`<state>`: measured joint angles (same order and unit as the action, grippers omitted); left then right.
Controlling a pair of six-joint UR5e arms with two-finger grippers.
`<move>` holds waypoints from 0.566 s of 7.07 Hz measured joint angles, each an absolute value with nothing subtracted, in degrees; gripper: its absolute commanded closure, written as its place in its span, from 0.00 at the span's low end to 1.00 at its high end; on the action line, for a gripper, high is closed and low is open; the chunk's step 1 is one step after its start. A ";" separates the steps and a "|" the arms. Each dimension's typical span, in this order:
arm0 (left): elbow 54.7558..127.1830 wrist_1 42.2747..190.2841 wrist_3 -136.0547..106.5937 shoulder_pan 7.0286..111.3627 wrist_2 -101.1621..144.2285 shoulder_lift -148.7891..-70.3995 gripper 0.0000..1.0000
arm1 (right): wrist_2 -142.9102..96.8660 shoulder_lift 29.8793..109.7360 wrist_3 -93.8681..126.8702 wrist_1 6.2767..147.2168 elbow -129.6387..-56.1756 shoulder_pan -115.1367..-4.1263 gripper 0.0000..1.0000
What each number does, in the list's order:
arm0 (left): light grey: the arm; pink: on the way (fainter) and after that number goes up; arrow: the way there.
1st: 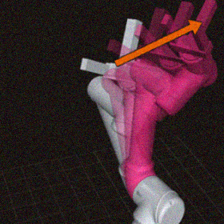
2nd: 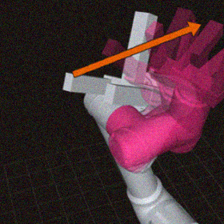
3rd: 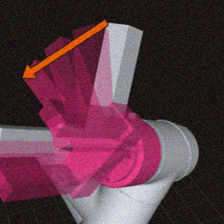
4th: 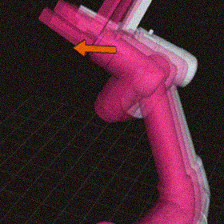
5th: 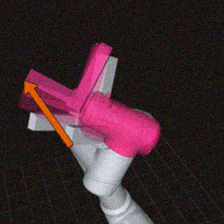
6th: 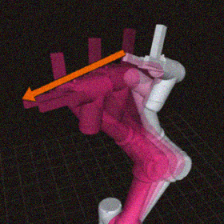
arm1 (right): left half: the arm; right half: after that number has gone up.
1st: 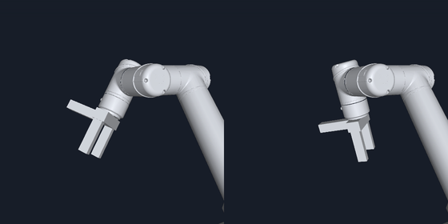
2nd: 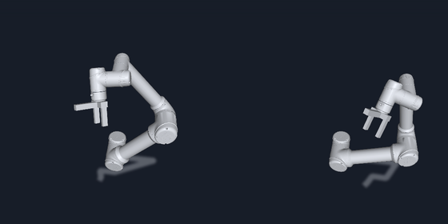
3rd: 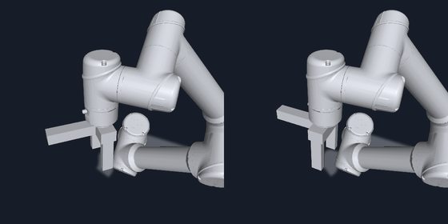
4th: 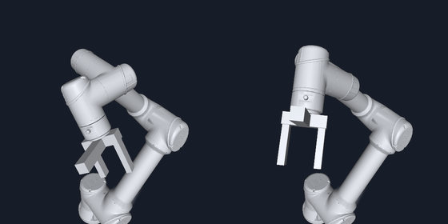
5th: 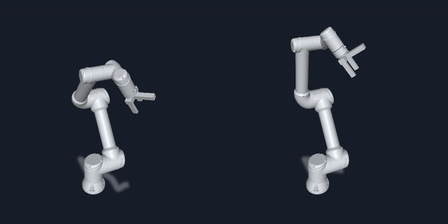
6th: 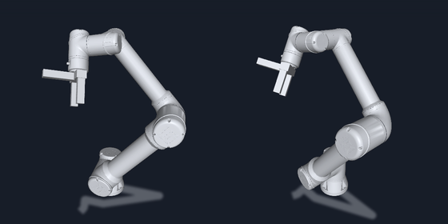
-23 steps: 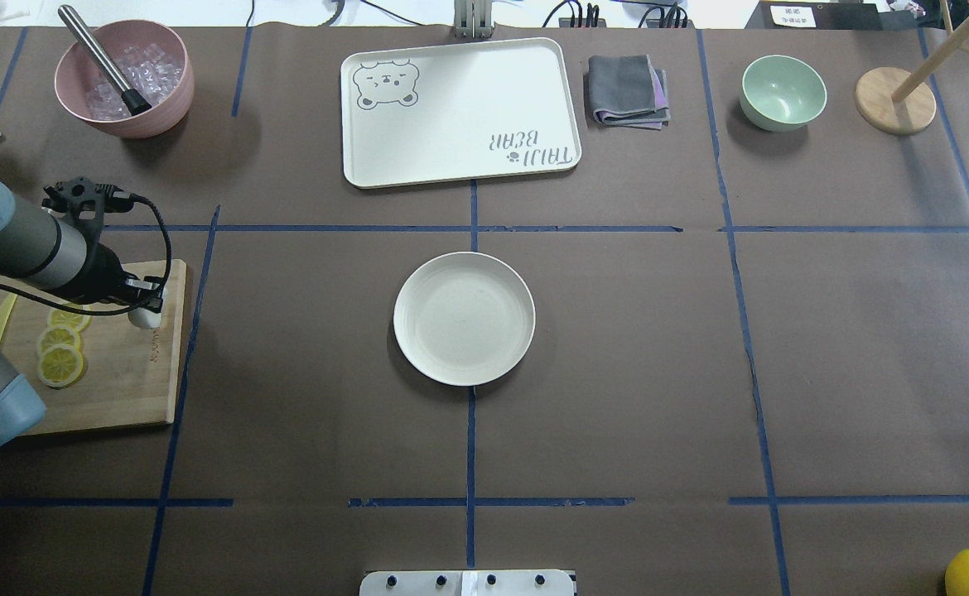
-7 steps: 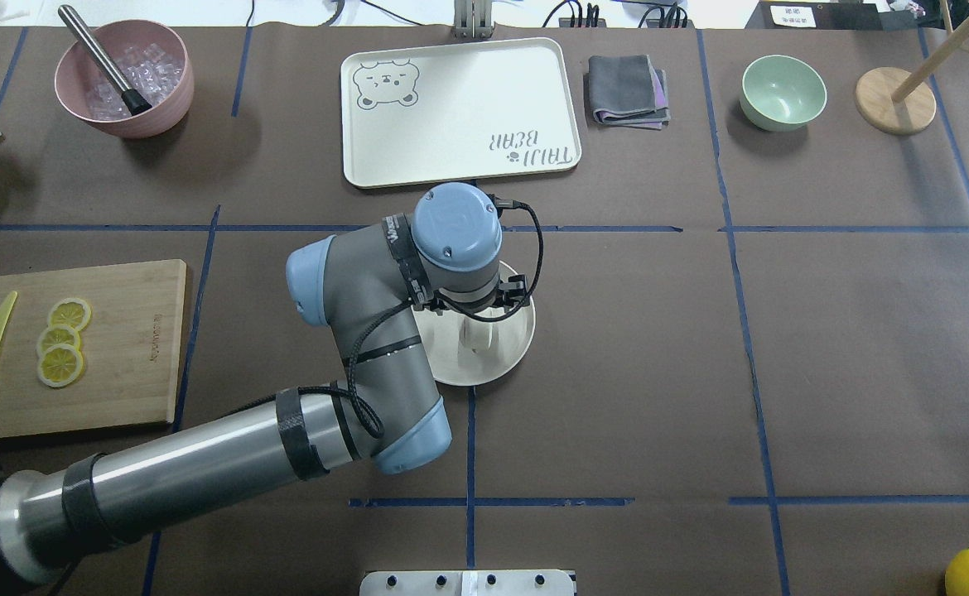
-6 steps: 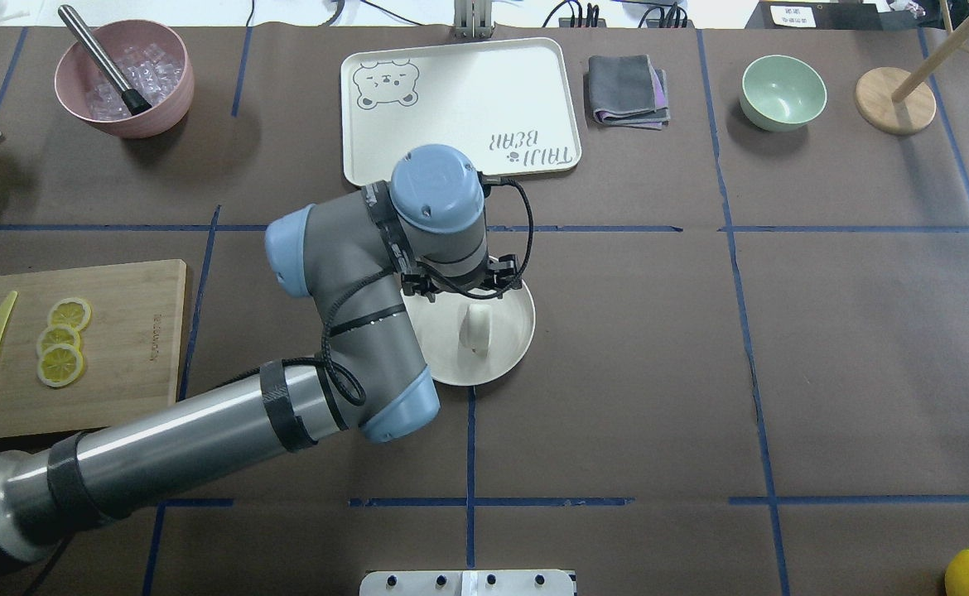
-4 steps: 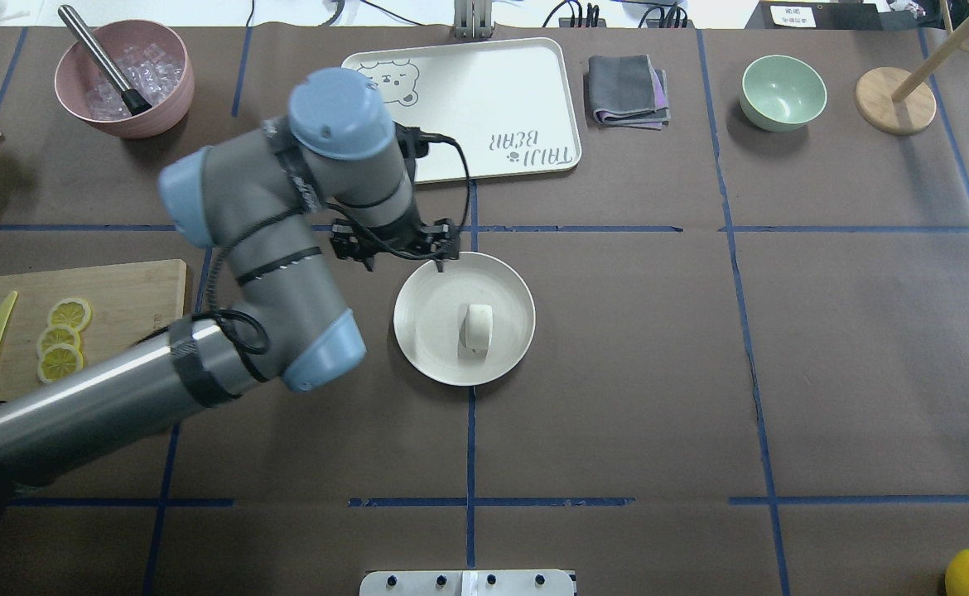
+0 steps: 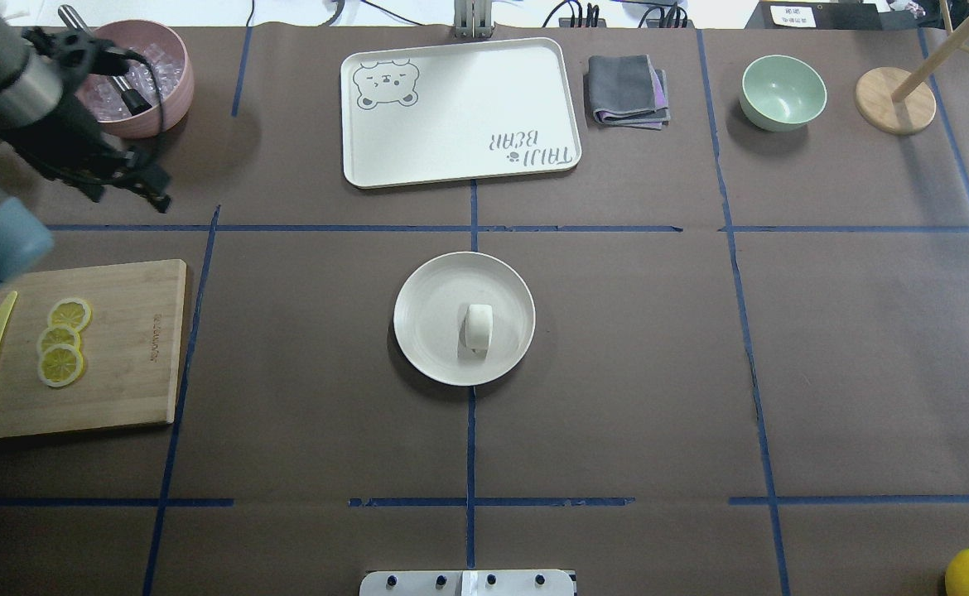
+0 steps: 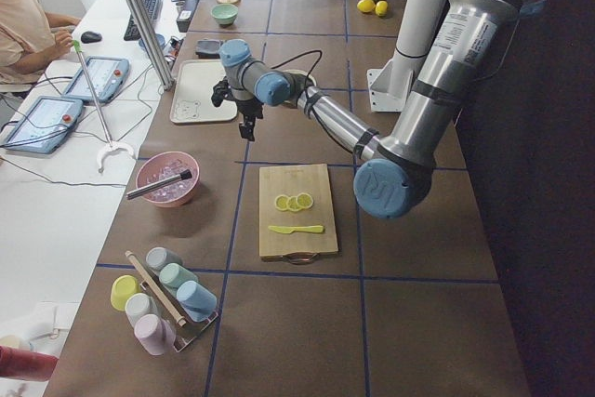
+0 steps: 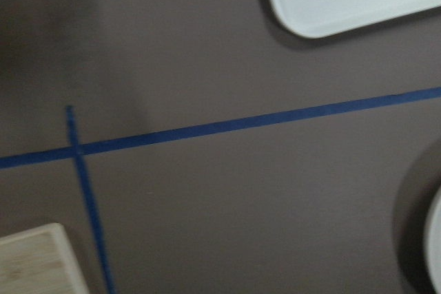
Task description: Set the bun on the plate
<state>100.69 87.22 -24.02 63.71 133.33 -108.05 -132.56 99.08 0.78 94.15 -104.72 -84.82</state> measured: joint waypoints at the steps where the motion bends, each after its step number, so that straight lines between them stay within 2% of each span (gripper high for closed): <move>1: 100.52 87.22 -16.44 70.64 134.65 -102.90 0.00 | -132.50 99.32 0.07 94.19 -104.58 -84.83 0.00; 3: 98.57 87.66 -5.07 84.07 137.90 -94.29 0.00 | -132.50 99.21 -0.21 94.22 -104.04 -84.82 0.00; 4: 98.23 87.90 -2.30 87.19 138.35 -91.33 0.00 | -132.49 99.15 -0.20 94.22 -103.88 -84.82 0.00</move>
